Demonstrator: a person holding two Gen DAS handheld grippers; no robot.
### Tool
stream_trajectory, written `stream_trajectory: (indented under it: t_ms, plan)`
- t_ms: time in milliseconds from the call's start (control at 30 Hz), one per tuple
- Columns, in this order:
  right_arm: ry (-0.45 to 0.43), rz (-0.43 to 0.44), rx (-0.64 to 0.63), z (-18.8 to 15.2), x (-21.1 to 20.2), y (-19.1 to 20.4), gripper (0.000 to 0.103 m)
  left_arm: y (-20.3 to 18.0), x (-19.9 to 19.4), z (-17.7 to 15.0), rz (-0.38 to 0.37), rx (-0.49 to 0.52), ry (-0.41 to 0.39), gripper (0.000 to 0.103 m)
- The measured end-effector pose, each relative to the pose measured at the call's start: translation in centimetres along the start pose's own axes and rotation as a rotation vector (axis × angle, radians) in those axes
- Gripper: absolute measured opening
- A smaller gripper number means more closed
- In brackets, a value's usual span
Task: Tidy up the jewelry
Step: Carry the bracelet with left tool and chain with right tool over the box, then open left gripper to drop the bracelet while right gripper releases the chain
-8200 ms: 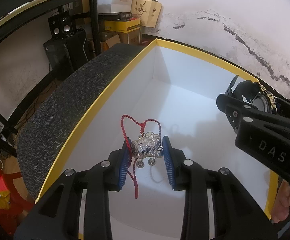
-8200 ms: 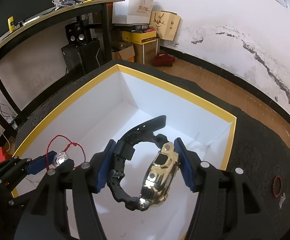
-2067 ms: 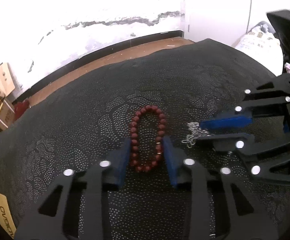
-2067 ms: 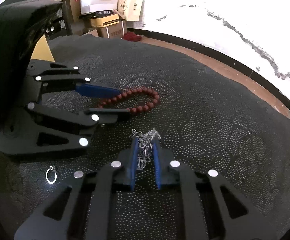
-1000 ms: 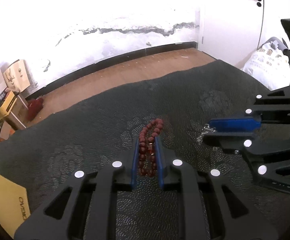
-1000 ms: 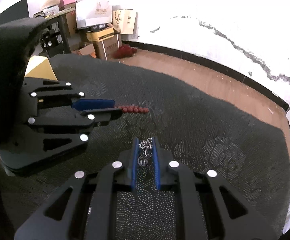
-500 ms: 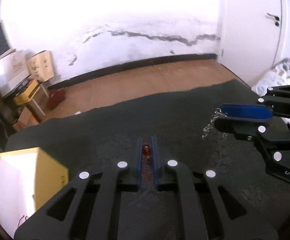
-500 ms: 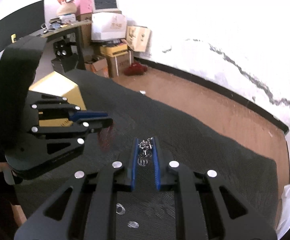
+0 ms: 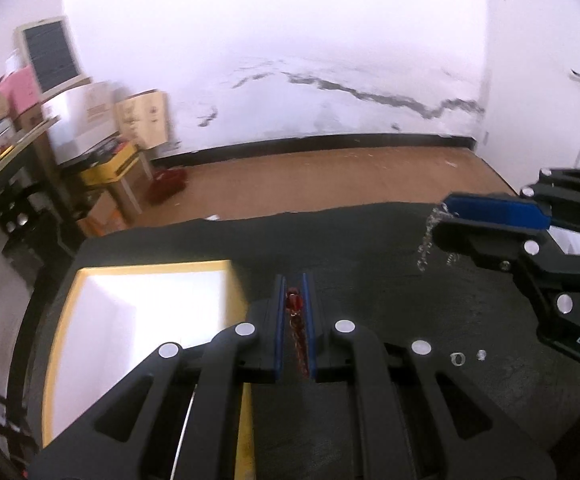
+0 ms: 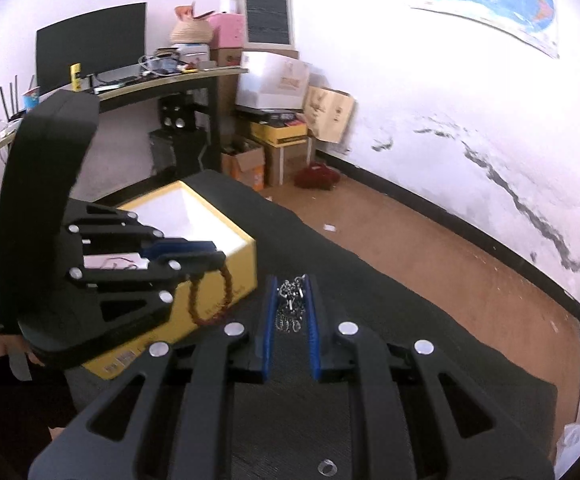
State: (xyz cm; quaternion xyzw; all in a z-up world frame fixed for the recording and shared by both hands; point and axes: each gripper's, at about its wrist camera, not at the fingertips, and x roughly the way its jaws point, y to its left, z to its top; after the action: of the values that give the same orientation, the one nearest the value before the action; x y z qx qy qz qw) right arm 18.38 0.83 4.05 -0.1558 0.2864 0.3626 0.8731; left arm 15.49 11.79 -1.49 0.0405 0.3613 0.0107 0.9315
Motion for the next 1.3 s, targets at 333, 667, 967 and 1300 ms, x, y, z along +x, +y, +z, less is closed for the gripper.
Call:
stream_trajectory:
  t_ms: [333, 667, 967, 1300]
  plan:
    - [0.01, 0.104, -0.092, 3.9, 3.4, 8.6, 0.014, 8.8, -3.3, -2.4, 0.086, -0.081, -0.001, 0.008]
    - [0.055, 0.182, -0.159, 6.7, 8.4, 17.1, 0.014, 16.7, -4.4, -6.3, 0.166, -0.197, 0.024, 0.008]
    - [0.104, 0.179, -0.186, 8.0, 12.0, 20.9, 0.014, 21.4, -3.4, -8.5, 0.197, -0.257, 0.054, 0.008]
    - [0.163, 0.132, -0.148, 7.6, 15.0, 21.5, 0.014, 23.4, -0.8, -9.9, 0.202, -0.263, 0.098, 0.008]
